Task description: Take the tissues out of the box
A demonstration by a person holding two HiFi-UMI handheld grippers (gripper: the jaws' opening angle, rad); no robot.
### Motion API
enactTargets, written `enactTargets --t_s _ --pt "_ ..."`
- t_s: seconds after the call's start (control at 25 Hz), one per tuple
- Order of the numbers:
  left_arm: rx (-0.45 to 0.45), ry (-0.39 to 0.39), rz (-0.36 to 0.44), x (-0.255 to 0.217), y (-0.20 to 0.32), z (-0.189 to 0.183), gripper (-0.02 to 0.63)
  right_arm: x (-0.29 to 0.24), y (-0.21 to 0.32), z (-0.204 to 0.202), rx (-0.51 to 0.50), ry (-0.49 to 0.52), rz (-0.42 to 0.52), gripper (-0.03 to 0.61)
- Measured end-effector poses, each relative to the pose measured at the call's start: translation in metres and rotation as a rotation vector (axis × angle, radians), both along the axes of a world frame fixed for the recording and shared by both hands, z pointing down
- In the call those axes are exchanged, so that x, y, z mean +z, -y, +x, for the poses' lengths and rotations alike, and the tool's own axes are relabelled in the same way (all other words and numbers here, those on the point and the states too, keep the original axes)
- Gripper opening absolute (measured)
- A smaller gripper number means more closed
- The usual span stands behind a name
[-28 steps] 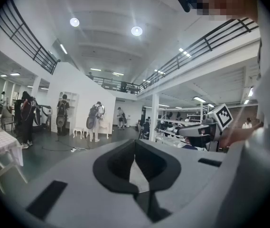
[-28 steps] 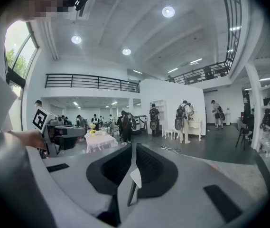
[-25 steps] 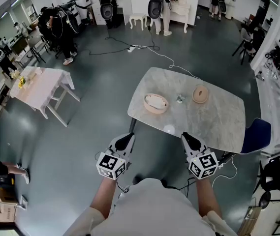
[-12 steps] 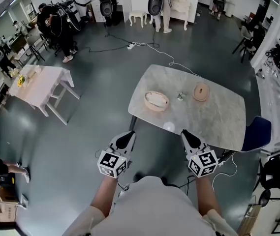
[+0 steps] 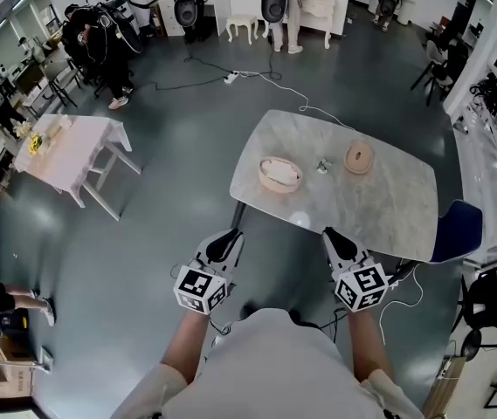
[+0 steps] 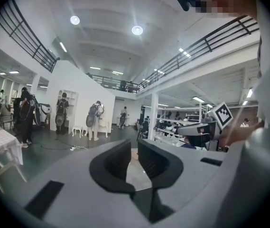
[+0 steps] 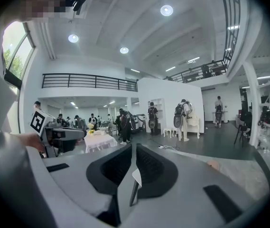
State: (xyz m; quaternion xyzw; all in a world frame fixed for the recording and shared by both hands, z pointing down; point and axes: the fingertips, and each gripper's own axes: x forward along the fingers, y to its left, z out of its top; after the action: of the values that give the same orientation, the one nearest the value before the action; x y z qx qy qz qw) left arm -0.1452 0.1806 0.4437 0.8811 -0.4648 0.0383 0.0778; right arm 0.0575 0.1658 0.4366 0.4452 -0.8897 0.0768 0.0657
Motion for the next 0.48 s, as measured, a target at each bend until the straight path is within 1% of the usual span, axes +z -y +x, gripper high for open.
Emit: enactTargets --t_s 0.24,0.48 --pt "0.009 -0.011 -0.003 0.003 0.002 -0.014 0.091 0.006 0.0 -0.014 0.012 -0.007 -0.014 0.051" --pt "0.023 -0.02 -0.011 0.006 0.008 -0.039 0.094 0.007 0.004 -0.039 0.03 -0.015 -0.018 0.052"
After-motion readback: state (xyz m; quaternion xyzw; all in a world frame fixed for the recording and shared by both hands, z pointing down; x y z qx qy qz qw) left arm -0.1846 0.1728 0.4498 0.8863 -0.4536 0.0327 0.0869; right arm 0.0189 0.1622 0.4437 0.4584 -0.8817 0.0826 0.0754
